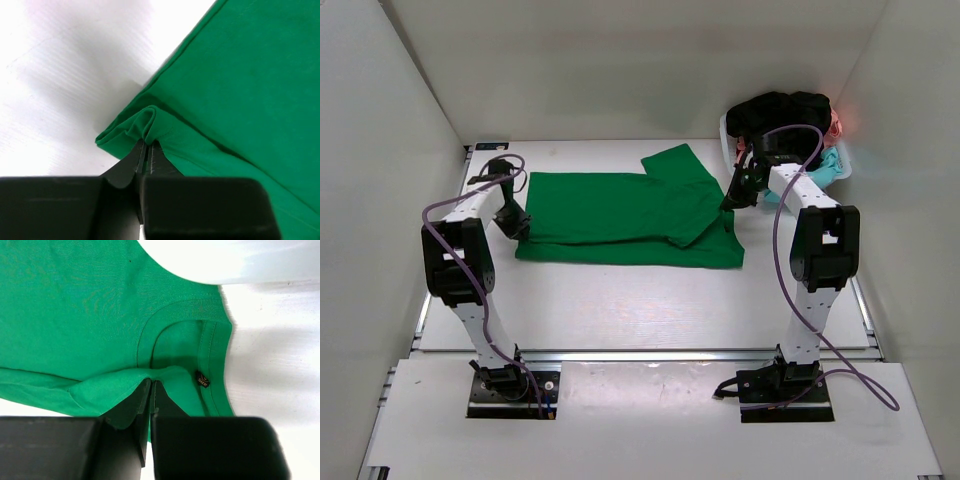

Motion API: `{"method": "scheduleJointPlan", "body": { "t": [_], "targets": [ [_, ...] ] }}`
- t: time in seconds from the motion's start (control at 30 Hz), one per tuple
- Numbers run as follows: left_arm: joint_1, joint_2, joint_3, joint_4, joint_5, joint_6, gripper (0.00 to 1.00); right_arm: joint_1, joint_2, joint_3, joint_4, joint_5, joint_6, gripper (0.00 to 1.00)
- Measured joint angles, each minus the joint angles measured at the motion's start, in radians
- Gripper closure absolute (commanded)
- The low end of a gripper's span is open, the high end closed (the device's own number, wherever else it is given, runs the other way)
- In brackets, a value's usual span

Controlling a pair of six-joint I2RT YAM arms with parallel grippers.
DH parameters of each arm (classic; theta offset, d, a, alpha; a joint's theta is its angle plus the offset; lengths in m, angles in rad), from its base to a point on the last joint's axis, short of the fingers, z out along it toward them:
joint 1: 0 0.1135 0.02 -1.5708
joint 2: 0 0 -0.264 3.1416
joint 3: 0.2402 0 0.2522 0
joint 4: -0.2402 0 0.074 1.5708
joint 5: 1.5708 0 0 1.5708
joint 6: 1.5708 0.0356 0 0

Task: Fold and stack the t-shirts
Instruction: Fold the flattened tshirt in 1/3 of the way

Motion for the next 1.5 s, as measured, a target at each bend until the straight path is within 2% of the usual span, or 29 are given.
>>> {"method": "scheduleJointPlan", "body": {
  "t": [0.07, 0.13, 0.23, 0.4, 0.47, 0.5, 0.63, 0.73, 0.77, 1.3, 1.5],
  "targets": [
    [0.002, 0.002, 0.006, 0.005, 0.005, -0.003, 0.9, 0.0, 0.0, 0.0, 0.0, 0.0, 0.003, 1.0],
    [0.002, 0.007, 0.009, 0.01, 0.011, -0.005, 0.85, 0.001, 0.0, 0.0, 0.0, 0.0, 0.003, 1.0],
    [0.005, 0.016, 0.009, 0.012, 0.021, -0.01, 0.82, 0.001, 0.0, 0.0, 0.0, 0.0, 0.004, 1.0],
    [0.013, 0.02, 0.009, 0.013, 0.028, -0.011, 0.82, 0.001, 0.002, 0.002, 0.0, 0.0, 0.007, 1.0],
    [0.014, 0.022, 0.009, 0.013, 0.031, -0.011, 0.67, 0.001, 0.006, 0.009, -0.001, 0.0, 0.01, 1.0],
    [0.014, 0.023, 0.009, 0.013, 0.034, -0.008, 0.65, 0.001, 0.009, 0.012, 0.0, 0.0, 0.01, 1.0],
    [0.016, 0.023, 0.009, 0.013, 0.036, -0.012, 0.7, 0.003, 0.02, 0.014, -0.001, 0.0, 0.01, 1.0],
    [0.019, 0.023, 0.01, 0.012, 0.039, -0.011, 0.97, 0.006, 0.025, 0.017, -0.001, 0.0, 0.011, 1.0],
    [0.02, 0.023, 0.01, 0.012, 0.041, -0.011, 0.99, 0.006, 0.026, 0.019, -0.001, 0.0, 0.01, 1.0],
    [0.022, 0.047, 0.095, 0.008, 0.043, -0.014, 1.0, 0.005, 0.032, 0.031, -0.002, 0.0, 0.013, 1.0],
    [0.026, 0.1, 0.17, 0.018, 0.042, -0.026, 1.0, 0.003, 0.036, 0.056, -0.007, 0.002, 0.015, 1.0]
  ]
}}
